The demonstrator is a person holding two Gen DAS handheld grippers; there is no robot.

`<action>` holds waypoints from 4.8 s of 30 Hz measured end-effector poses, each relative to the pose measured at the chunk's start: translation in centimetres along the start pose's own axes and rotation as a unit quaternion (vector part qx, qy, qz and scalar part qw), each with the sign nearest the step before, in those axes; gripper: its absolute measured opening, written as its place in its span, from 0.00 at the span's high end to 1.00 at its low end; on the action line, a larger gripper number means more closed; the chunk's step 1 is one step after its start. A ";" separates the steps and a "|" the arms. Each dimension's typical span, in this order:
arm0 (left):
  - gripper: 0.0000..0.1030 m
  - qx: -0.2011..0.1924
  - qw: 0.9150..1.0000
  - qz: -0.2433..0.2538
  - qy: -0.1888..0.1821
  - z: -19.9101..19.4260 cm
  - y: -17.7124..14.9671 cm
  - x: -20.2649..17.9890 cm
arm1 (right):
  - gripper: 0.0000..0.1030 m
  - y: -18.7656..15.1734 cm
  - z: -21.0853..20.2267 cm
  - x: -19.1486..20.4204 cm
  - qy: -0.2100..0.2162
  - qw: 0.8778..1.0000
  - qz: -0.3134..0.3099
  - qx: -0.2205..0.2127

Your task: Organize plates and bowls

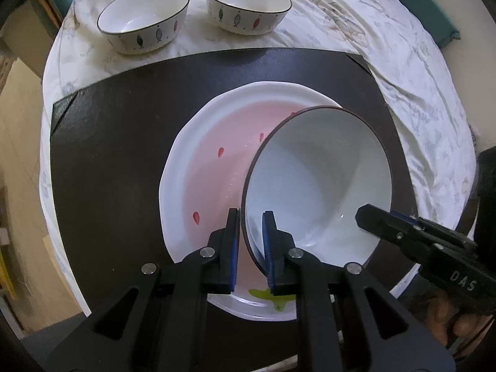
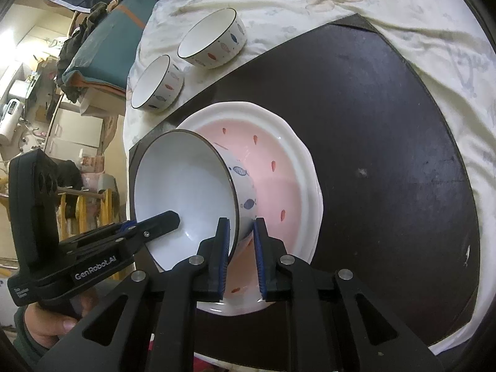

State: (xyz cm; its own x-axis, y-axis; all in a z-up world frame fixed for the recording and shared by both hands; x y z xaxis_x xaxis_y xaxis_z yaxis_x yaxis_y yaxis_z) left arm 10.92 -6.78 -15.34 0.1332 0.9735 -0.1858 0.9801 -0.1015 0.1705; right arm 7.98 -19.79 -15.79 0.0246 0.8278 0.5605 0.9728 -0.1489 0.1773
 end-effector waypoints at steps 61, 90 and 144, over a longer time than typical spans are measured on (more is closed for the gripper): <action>0.00 -0.204 0.976 -0.011 0.076 -10.8 3.5 4.2 | 0.00 3.0 -8.7 3.6 -0.095 0.970 -0.105 -0.200; 0.00 -0.133 0.981 -0.136 0.023 -9.2 14.0 15.7 | 0.00 12.4 -0.9 11.8 -0.100 0.986 -0.097 -0.086; 0.88 -0.060 0.986 -0.154 -0.035 -2.8 17.3 15.1 | 0.88 17.5 12.6 11.5 -0.093 0.995 0.029 -0.033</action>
State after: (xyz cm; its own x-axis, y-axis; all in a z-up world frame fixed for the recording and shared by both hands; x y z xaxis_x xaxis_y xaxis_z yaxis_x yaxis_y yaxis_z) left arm 29.46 6.75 -12.50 -0.1541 0.9376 -0.3116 0.9515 0.2259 0.2090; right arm 28.16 -6.05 -16.49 0.1278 0.9021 0.4122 0.9516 -0.2287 0.2054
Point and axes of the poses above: each gripper's, at about its wrist camera, not at the fingertips, and z roughly the way its jaws point, x to its left, y to its top, the point moved 8 cm from there along z, roughly the way its jaws point, and after that the axes turned 2 degrees about -x, right-handed, at the moved point
